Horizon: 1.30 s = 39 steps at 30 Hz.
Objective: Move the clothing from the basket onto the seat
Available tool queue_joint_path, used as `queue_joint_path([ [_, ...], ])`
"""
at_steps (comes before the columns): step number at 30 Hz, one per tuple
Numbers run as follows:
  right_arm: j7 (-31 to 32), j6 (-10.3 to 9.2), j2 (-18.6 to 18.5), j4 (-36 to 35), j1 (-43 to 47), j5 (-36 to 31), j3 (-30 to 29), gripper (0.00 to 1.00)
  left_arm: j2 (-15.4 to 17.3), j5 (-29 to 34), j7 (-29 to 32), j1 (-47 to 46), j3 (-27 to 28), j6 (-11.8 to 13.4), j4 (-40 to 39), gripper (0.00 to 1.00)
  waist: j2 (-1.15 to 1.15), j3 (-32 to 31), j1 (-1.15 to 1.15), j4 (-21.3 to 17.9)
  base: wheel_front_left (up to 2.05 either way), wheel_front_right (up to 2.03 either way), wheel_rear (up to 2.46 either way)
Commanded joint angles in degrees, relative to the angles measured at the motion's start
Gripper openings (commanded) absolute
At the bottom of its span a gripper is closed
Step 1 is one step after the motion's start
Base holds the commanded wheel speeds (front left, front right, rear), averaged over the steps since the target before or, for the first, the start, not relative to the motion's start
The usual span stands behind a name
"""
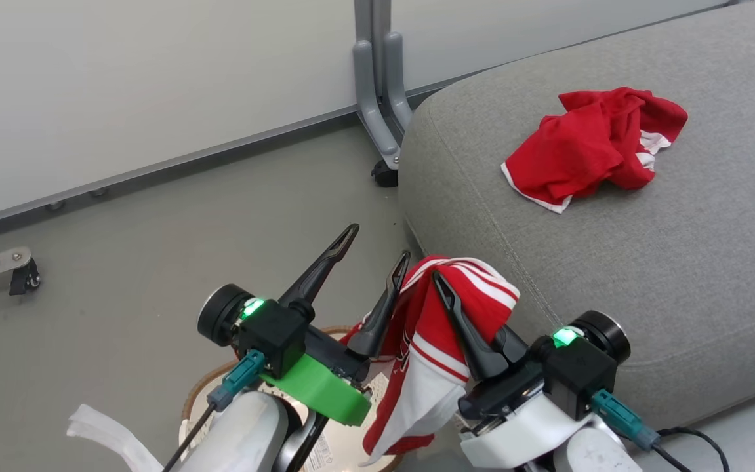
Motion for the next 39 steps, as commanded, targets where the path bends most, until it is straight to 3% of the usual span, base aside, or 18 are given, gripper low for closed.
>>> queue_joint_path([
  [1,-0.19,-0.03,-0.07,-1.12,-0.3,-0.53,-0.47,0.0,0.68,-0.12,-0.01,-0.15,0.11,-0.24,0.12,1.0,0.0,0.7,0.0,-2.64,0.0,0.0,0.0],
  [14,-0.19,-0.02,-0.04,-8.62,-0.24,-2.94,-2.98,0.0,2.89,0.27,0.83,0.22,-1.52,0.22,-1.67,1.0,0.0,4.25,0.0,-17.3,0.0,0.0,0.0],
  [29,-0.19,-0.03,-0.02,-18.7,3.68,-3.53,-13.35,0.0,7.21,-2.06,3.02,-4.69,-9.55,-0.23,-3.5,1.0,0.0,11.28,0.0,-20.2,0.0,0.0,0.0],
  [39,-0.19,-0.03,-0.02,-22.46,-8.55,-5.7,-15.58,0.0,13.24,-1.75,5.21,-4.84,-9.36,0.4,-8.53,1.0,0.0,19.35,0.0,-19.82,0.0,0.0,0.0],
])
